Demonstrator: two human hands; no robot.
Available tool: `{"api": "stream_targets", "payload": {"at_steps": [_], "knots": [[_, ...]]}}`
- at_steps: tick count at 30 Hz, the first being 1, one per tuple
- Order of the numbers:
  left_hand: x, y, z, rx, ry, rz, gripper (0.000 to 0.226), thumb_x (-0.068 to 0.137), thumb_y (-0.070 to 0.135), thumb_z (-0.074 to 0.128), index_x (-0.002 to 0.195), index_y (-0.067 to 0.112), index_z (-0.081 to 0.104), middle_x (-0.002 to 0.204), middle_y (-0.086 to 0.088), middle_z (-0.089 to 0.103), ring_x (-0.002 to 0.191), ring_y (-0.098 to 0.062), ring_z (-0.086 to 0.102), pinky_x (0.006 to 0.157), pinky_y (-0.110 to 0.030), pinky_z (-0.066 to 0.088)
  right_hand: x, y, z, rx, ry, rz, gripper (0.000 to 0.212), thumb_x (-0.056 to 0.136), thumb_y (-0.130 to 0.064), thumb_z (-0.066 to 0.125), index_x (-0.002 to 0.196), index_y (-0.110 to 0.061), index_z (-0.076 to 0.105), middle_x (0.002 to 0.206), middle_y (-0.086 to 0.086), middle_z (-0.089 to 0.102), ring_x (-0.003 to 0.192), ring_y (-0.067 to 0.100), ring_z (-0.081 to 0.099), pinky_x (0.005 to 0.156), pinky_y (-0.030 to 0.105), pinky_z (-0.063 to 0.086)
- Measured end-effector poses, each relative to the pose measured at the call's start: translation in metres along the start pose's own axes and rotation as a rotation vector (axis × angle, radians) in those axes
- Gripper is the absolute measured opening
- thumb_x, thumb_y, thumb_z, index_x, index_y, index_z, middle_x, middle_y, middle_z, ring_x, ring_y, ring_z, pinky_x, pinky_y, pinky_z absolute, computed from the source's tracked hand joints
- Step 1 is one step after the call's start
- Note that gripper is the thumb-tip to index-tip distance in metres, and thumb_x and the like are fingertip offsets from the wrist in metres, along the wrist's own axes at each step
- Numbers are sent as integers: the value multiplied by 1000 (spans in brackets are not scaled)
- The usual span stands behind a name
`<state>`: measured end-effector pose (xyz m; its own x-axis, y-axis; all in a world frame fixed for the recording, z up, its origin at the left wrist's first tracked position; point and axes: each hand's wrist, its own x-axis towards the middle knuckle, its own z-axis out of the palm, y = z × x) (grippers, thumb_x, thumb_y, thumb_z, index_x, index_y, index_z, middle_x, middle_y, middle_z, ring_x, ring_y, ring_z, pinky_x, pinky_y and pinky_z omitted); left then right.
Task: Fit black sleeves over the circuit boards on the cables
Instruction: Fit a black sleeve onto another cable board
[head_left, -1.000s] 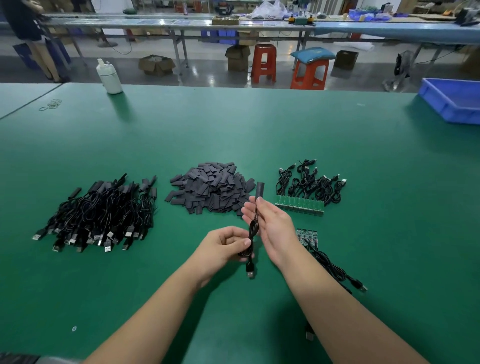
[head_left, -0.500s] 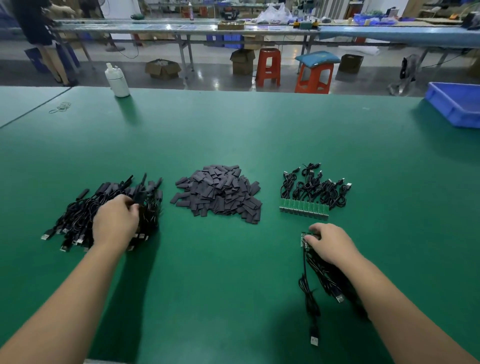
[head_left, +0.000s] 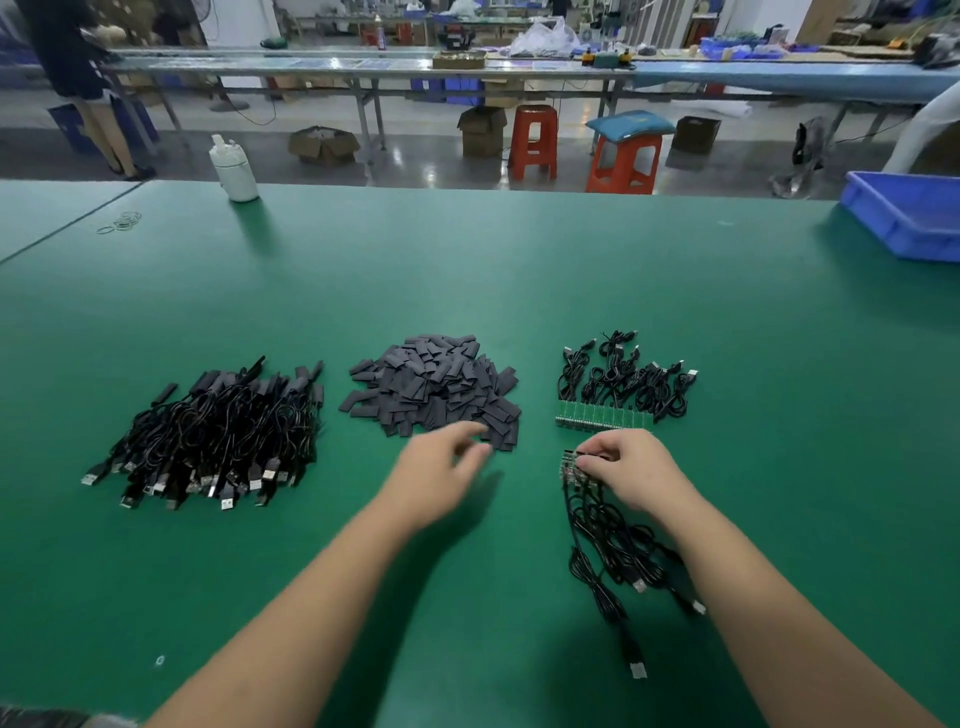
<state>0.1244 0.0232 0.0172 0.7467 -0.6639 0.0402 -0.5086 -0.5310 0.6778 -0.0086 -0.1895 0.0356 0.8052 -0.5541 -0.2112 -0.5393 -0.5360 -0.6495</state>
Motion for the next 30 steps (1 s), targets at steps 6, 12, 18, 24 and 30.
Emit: {"api": "stream_targets", "payload": {"at_steps": [6, 12, 18, 24, 30], "knots": [[7, 52, 65, -196, -169, -101, 18, 97, 38, 56, 111, 29, 65, 95, 8, 71, 85, -8, 63, 83, -29, 51, -3, -8, 7, -34, 15, -55, 14, 91, -29, 69, 102, -24, 76, 93, -10, 69, 90, 10, 63, 79, 24, 45], [6, 58, 78, -179, -109, -134, 28, 98, 31, 54, 76, 13, 58, 70, -3, 68, 63, -1, 69, 51, -23, 40, -4, -5, 13, -122, 117, -66, 13, 91, -30, 67, 97, -27, 78, 89, -13, 69, 78, 4, 59, 69, 23, 43], [5, 60, 82, -243, -70, -173, 32, 99, 23, 56, 67, 17, 54, 60, 6, 57, 60, 1, 69, 43, -10, 33, -5, -3, 17, -106, 151, -54, 15, 89, -29, 66, 94, -27, 79, 90, -10, 74, 81, 9, 64, 74, 26, 51], [3, 61, 86, -68, 29, -134, 32, 97, 24, 56, 66, 19, 52, 59, 4, 60, 52, 4, 59, 49, -13, 38, -5, -2, 26, -147, 195, 1, 16, 87, -27, 62, 86, -26, 79, 77, -5, 73, 75, 19, 65, 69, 28, 54], [3, 55, 94, -201, 121, -228, 27, 97, 22, 55, 71, 15, 59, 70, 2, 69, 65, -8, 69, 64, -29, 54, 2, 9, 25, -151, 193, -11, 16, 95, -28, 62, 95, -26, 77, 90, -5, 74, 82, 19, 65, 75, 30, 53]]}}
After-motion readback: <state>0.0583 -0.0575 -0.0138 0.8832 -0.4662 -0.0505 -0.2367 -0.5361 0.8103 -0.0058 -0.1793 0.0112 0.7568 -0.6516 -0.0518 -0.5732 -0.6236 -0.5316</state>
